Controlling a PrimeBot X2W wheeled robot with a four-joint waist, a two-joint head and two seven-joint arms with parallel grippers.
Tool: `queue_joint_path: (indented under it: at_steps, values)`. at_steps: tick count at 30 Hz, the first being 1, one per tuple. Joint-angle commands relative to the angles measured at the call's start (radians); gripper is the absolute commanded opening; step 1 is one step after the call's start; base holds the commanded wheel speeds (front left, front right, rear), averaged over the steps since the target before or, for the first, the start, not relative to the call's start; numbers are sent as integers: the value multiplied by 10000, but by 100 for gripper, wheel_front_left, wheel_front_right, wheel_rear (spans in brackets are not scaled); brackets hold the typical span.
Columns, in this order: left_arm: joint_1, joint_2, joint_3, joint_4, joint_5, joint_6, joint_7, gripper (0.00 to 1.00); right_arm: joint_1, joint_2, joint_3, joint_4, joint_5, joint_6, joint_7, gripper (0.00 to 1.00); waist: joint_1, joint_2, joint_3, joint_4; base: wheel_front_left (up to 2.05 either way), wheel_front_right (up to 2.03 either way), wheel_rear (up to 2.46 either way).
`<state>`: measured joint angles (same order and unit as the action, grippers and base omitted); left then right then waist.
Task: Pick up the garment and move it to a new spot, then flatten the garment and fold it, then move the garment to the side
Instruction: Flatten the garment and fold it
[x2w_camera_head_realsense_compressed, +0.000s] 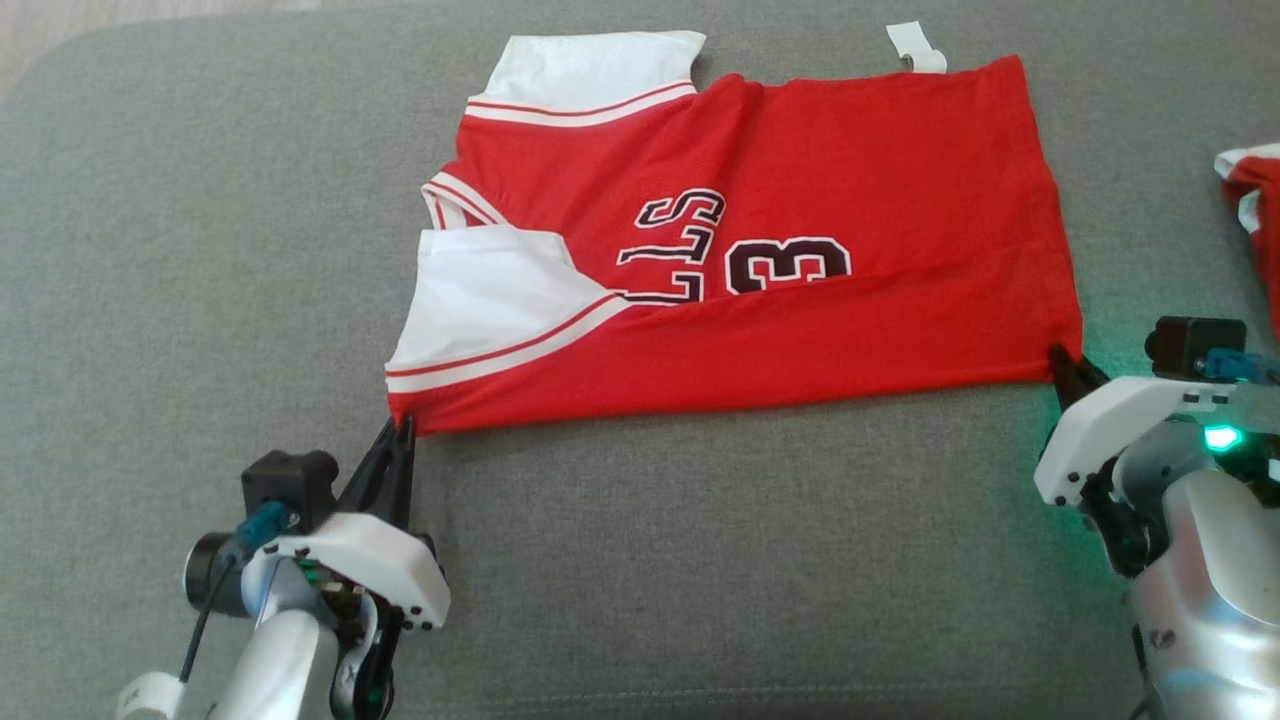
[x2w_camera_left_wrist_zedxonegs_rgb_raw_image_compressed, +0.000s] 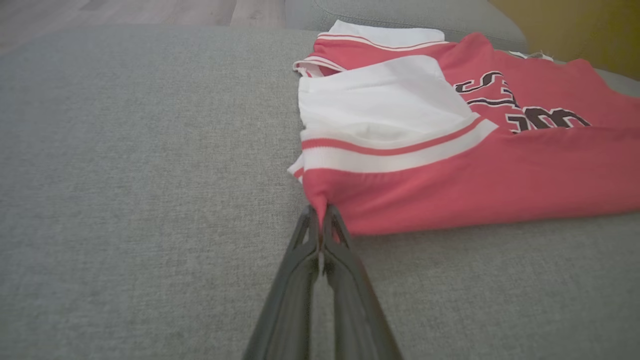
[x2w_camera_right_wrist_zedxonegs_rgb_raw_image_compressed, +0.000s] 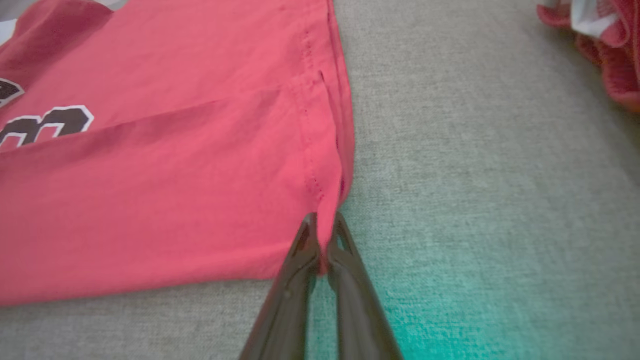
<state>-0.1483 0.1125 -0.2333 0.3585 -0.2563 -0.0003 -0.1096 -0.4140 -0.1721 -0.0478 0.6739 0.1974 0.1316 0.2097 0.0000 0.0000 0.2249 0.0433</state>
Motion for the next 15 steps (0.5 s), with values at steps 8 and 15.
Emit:
queue_joint_path:
  at_steps: [8,15]
  values:
    - [289,446,310,-723,-85,42,150,0,538,-519,535,-790,372,-9,340,0,0,0,-494,19,0,0,0]
    - [1273,636,365,-1507,-233,216,450,0,1710,-932,634,-2124,990,-9,682,0,0,0,-982,-205,0,0,0]
